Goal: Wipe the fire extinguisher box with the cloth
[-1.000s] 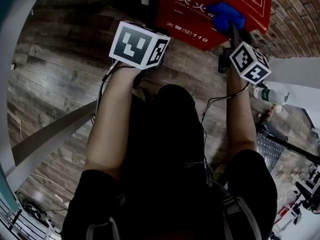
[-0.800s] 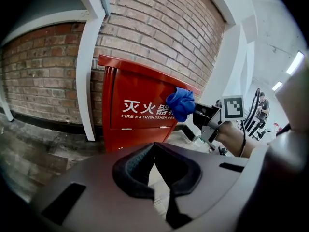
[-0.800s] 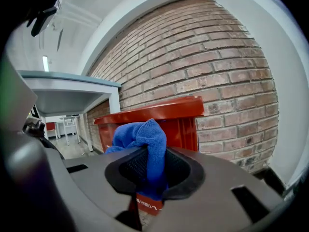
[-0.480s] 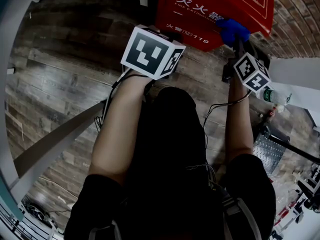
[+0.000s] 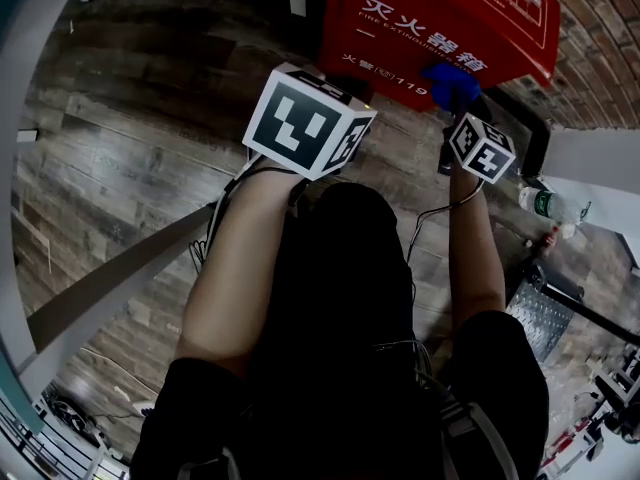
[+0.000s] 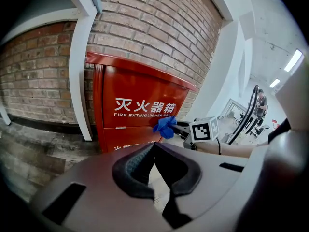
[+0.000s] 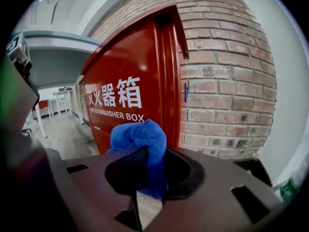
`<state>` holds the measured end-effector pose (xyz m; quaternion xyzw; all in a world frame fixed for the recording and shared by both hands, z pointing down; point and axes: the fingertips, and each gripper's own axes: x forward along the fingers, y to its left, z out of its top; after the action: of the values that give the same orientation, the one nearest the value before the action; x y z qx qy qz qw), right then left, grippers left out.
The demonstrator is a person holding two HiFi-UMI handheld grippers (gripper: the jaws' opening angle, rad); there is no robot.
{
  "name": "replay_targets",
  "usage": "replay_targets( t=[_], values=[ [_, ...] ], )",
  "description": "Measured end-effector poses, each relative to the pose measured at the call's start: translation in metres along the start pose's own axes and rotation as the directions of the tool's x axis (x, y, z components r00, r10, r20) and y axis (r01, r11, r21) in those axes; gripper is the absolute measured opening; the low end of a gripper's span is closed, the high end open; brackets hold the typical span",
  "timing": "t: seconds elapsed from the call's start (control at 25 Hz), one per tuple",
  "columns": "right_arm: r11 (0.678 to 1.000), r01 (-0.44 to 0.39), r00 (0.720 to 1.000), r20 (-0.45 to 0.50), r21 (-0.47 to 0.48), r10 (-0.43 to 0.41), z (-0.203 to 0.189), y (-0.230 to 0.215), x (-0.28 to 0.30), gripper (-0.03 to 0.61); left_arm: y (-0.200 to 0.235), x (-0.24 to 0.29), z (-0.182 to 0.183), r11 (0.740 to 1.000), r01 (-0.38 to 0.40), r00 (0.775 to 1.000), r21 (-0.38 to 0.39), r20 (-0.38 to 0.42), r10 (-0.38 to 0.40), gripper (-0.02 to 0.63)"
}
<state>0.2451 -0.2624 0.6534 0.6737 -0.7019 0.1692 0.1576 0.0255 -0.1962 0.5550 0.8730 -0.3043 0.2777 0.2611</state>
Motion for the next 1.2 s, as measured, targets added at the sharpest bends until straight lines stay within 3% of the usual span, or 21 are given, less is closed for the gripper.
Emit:
replay_targets(
  t=[0.12,0.24,0.4,0.56,0.76,0.92,1.2],
  values=[
    [0.988,0.051,0.999,0.022,-0.143,-0.049,-0.003,0.001,0.002,0.089,-0.001,-0.002,-0.002,1.000,0.011,1.000,-0.008,0.000,-0.011,0.008],
    [0.994,0.038,0.999,0.012,-0.105,-0.037,-0.011,0.001,0.006,0.089,0.001,-0.004,-0.007,1.000,0.014,1.000,-0.018,-0.002,-0.014,0.008],
    [0.984,0.068,0.997,0.043,-0.163,-0.062,-0.012,0.002,0.006,0.089,0.001,-0.005,-0.010,1.000,0.003,1.000,-0.008,-0.011,-0.004,0.008],
    [0.993,0.037,0.999,0.018,-0.113,-0.036,-0.033,0.004,0.019,0.089,0.000,-0.005,-0.012,1.000,-0.003,1.000,0.001,-0.022,0.003,0.008],
    [0.972,0.074,0.997,0.050,-0.223,-0.064,-0.048,0.008,0.028,0.089,-0.006,-0.005,-0.018,1.000,-0.005,0.999,0.028,-0.045,0.006,0.008],
    [0.995,0.041,0.997,-0.057,-0.095,-0.047,-0.083,0.001,0.047,0.089,-0.002,-0.009,-0.025,0.999,-0.021,0.998,0.030,-0.054,0.022,0.008],
    [0.999,0.044,0.987,-0.156,-0.010,-0.045,-0.122,-0.001,0.068,0.089,-0.007,-0.015,-0.031,0.999,-0.019,0.997,0.042,-0.070,0.022,0.008]
  ],
)
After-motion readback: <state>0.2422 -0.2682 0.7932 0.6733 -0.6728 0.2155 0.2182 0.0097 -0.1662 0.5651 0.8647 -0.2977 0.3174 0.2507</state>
